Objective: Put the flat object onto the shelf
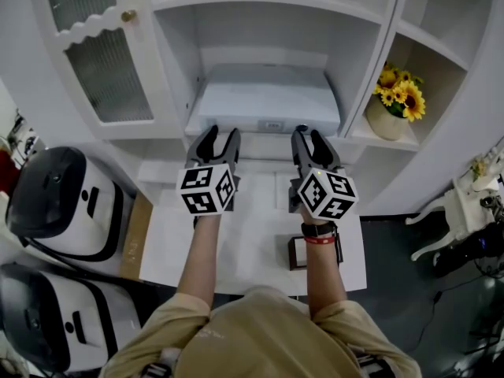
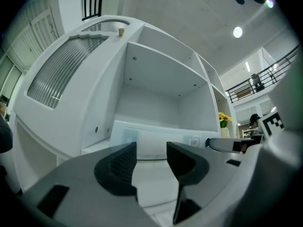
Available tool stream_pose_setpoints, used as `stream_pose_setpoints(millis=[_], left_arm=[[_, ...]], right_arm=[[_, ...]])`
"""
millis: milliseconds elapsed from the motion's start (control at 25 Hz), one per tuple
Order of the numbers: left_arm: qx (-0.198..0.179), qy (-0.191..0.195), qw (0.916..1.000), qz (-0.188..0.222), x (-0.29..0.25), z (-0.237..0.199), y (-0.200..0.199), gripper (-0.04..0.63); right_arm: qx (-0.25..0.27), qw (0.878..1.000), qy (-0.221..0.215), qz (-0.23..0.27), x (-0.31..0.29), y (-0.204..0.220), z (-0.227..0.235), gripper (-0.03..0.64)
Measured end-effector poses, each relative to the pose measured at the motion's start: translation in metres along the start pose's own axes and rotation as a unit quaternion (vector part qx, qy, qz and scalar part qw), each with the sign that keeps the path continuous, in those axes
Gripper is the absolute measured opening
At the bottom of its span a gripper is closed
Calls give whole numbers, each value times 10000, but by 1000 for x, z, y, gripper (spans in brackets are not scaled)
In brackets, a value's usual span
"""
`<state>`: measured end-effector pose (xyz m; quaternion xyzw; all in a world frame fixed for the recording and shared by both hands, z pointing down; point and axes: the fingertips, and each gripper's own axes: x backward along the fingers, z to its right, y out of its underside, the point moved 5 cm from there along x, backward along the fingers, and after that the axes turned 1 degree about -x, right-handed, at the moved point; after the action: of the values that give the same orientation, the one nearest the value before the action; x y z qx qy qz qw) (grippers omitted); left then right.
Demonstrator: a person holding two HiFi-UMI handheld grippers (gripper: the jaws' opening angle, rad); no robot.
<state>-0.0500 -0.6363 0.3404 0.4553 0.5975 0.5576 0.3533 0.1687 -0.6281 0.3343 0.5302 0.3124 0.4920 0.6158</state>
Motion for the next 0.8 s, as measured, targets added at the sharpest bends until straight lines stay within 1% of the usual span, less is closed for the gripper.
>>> stream_pose_setpoints(millis=[120, 280, 400, 480, 640, 800], left_arm=[[-91, -70, 9999, 24, -5, -1, 0, 213], [-158, -116, 9998, 41, -5, -1, 2, 213], [-295, -77, 9995, -20, -5, 2, 4, 213], [-249, 19, 9996, -88, -3, 7, 10, 213], [-218, 49, 9997, -27, 11, 14, 20, 212], [-190, 124, 9997, -91, 25, 18, 26, 213]], right_arm=[[-39, 10000, 16, 46, -1, -1, 2, 186], [-50, 10000, 12, 34, -1, 0, 2, 184], [-48, 10000, 16, 13, 0, 0, 3, 184], [-36, 10000, 40, -46, 2, 2, 4, 184], [-75, 9997, 128, -175, 15, 10, 8, 184], [-137, 9994, 233, -212, 32, 17, 12, 184]])
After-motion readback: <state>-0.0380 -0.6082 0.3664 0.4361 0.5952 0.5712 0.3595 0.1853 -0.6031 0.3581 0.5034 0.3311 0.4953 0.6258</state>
